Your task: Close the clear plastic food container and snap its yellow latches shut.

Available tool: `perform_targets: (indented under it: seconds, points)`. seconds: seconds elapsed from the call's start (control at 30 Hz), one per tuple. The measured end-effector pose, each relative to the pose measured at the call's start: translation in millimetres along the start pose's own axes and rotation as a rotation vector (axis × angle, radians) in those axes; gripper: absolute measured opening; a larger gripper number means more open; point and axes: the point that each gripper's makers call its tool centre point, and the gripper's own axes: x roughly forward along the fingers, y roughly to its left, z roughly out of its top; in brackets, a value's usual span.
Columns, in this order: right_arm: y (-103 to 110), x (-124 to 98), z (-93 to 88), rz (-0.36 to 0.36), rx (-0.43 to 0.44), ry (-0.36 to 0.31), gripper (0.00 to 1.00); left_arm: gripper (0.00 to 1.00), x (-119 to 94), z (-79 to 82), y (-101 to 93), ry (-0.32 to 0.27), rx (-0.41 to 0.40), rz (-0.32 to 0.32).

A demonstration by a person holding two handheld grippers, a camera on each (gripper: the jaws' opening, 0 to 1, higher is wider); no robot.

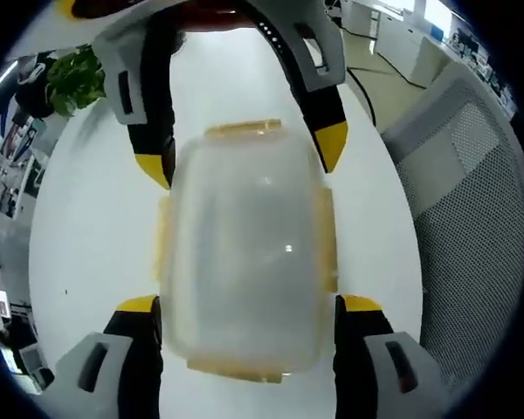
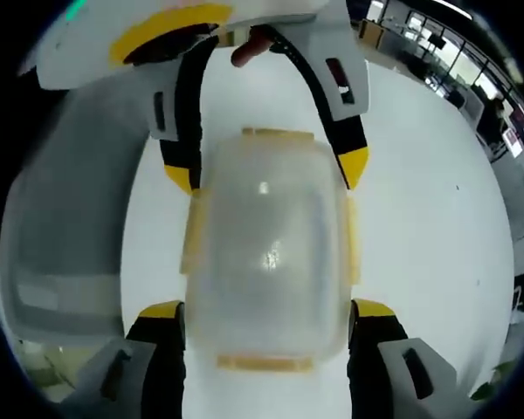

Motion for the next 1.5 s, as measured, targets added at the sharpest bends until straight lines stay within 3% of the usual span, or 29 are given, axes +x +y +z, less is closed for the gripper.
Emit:
perform_targets:
  seconds: [0.03,0.23,0.37,0.57,0.83,1.13,1.3,1.5]
  points:
    - [0.4,0.7,0.0,-0.001,-0.001,-0.004,0.77,0.76,0.2,0.8,-4.4,-0.009,-0.008,-0.022]
    - [0.6,1.0,1.5,0.006,-0.012,-0.044,0.77,0.76,-0.3,-1.1,-5.0,-0.014,-0.015,-0.011]
    - [0.4,1.7,2.3,0.007,-0.010,-0.035,0.77,0.76,-0.8,-1.2,-5.2,-0.033,-0.018,-0.002]
    - [5.0,3.1,6.2,0.010,-0.029,-0.023,0.77,0.75,-2.5,-4.5,-10.3,-0.001,-0.034,0.005]
    - [5.7,4.7,9.5,-0.006,-0.029,-0.028,0.78,0.75,-5.9,-8.4,-12.0,-0.002,-0.034,0.001]
    - [7.8,9.0,21.1,-0.020,-0.026,-0.048,0.78,0.76,-8.3,-18.5,-13.2,0.001,-0.031,-0.019]
    - [9.9,14.0,29.3,-0.018,-0.042,0.002,0.78,0.77,-10.3,-27.3,-15.5,0.013,-0.039,-0.030]
    - [10.6,16.8,39.1,-0.019,-0.049,-0.016,0.78,0.78,-13.6,-38.9,-16.9,-0.004,-0.058,-0.049]
